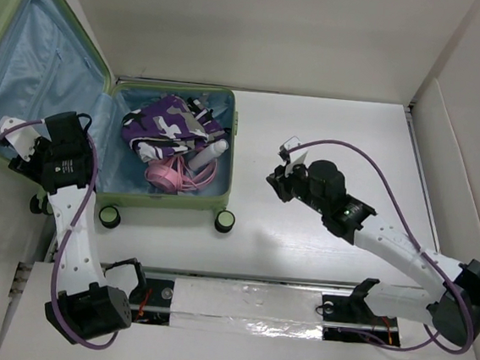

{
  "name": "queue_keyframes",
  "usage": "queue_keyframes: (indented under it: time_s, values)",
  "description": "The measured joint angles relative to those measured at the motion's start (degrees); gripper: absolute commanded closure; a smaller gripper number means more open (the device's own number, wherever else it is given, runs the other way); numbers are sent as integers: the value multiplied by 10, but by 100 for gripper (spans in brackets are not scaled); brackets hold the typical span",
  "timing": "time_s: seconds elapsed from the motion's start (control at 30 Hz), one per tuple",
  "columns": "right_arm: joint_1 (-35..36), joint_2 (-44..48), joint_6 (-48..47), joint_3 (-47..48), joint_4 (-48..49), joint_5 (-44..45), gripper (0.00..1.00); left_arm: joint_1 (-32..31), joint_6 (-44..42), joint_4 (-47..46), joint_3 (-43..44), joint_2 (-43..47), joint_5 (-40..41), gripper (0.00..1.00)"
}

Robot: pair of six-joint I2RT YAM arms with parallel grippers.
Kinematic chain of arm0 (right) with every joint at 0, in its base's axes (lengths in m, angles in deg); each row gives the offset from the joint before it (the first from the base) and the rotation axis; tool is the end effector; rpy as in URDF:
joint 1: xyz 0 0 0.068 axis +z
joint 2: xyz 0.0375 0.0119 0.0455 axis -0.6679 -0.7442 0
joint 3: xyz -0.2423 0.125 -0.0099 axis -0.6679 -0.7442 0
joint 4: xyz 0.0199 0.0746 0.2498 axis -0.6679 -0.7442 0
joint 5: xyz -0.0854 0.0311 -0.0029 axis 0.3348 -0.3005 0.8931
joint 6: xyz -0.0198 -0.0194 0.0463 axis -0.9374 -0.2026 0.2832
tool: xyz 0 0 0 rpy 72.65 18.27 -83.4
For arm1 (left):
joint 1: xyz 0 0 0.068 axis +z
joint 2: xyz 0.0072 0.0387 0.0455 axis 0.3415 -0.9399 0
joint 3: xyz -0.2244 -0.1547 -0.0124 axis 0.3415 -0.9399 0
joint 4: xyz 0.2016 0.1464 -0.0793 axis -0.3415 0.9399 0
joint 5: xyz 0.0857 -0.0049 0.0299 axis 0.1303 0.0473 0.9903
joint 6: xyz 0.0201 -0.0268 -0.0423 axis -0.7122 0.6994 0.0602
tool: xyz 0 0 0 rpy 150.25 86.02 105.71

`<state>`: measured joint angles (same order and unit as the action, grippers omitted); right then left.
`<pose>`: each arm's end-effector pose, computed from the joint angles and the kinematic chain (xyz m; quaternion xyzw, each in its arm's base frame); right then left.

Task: Pack the luggage

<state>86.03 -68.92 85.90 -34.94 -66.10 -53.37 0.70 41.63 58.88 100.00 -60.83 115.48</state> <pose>0.1940 0.1902 0.2988 -0.3244 0.7337 0.2310 0.5506 0.1788 0.0972 0.3828 -0.5452 0.5900 0.3201 0.5022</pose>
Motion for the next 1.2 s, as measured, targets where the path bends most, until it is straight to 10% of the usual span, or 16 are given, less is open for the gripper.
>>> queue_keyframes:
  time_s: [0.73,1.2]
  values:
    - [2,-33,-1,27,-49,79,80,-22,12,39,6,-25,42,55]
    - [-7,-41,1,27,-51,87,80,-18,3,42,45,-48,57,100]
